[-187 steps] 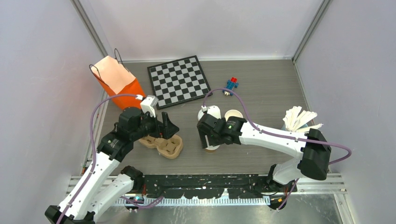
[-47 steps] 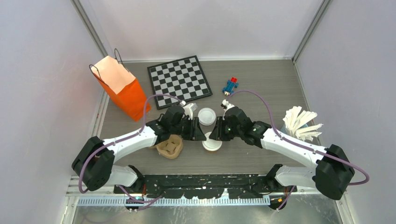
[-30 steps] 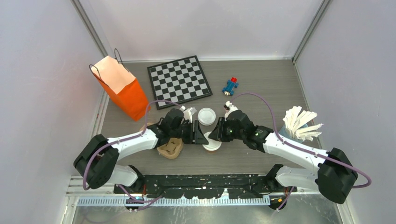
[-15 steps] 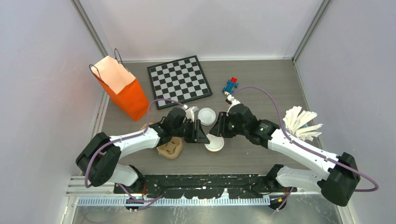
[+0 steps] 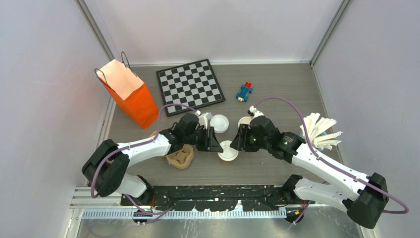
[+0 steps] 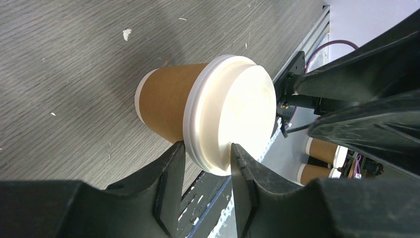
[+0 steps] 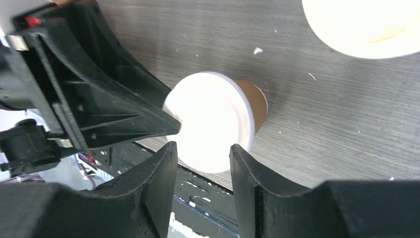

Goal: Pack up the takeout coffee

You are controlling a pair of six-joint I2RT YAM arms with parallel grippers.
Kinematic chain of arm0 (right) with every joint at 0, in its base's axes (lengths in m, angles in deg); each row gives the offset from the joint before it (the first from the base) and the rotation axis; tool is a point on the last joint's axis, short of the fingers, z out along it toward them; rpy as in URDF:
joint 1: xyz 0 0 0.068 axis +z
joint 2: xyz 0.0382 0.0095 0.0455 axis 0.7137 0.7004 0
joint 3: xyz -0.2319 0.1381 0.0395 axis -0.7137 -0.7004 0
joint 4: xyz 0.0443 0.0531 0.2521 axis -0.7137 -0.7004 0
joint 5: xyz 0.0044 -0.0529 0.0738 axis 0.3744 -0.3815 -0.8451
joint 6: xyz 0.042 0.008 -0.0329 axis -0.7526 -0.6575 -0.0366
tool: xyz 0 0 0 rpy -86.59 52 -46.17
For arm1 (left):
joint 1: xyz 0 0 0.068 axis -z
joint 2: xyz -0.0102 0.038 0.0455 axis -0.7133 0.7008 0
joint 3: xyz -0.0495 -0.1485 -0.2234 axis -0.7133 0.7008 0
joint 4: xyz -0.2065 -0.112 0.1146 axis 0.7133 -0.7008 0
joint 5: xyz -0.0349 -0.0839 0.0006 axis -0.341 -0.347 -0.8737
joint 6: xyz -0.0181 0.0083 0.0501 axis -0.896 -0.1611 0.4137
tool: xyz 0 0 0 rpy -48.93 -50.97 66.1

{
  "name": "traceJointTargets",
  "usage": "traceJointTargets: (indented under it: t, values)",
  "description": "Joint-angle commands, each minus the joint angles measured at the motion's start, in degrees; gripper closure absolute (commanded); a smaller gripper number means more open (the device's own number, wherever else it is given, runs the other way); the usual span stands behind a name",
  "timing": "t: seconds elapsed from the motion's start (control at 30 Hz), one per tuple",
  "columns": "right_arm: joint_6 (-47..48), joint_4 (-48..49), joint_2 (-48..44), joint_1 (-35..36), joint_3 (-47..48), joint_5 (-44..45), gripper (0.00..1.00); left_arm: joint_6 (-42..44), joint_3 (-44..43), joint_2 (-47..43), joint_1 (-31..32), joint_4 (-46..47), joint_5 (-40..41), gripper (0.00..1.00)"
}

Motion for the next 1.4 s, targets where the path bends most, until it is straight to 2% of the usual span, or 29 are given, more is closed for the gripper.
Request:
traceJointTargets:
  t: [0.0, 0.43, 0.8, 0.93, 1.1, 1.37]
  values:
    - [-0.84, -0.72, -0.38, -0.63, -0.89, 0.51, 0.52, 3.35, -0.12, 2.43, 0.81, -6.1, 3.56, 0.62]
    - [-3.39, 4.07, 1.59, -1.44, -9.5, 0.1, 0.63, 4.14, -0.4, 2.83, 1.55, -8.16, 5.87, 0.62]
    - [-9.29, 7.16, -3.36, -1.39, -18.93, 0.71, 0.67, 5.72, -1.77, 1.61, 5.08, -14.85, 14.76, 0.64]
    - [-11.17, 10.44, -3.78, -1.46, -22.41, 0.8, 0.69, 5.67, -2.26, 3.01, 6.19, -14.84, 15.89, 0.64]
    - [-12.26, 19.71, -0.1, -1.47, -25.98, -4.86, 0.7, 3.88, -1.97, 3.21, 8.69, -14.33, 20.63, 0.66]
    - [-13.62, 22.04, 0.73, -1.48, -29.66, -1.08, 0.71, 1.84, 0.78, 2.54, 11.95, -13.94, 24.84, 0.66]
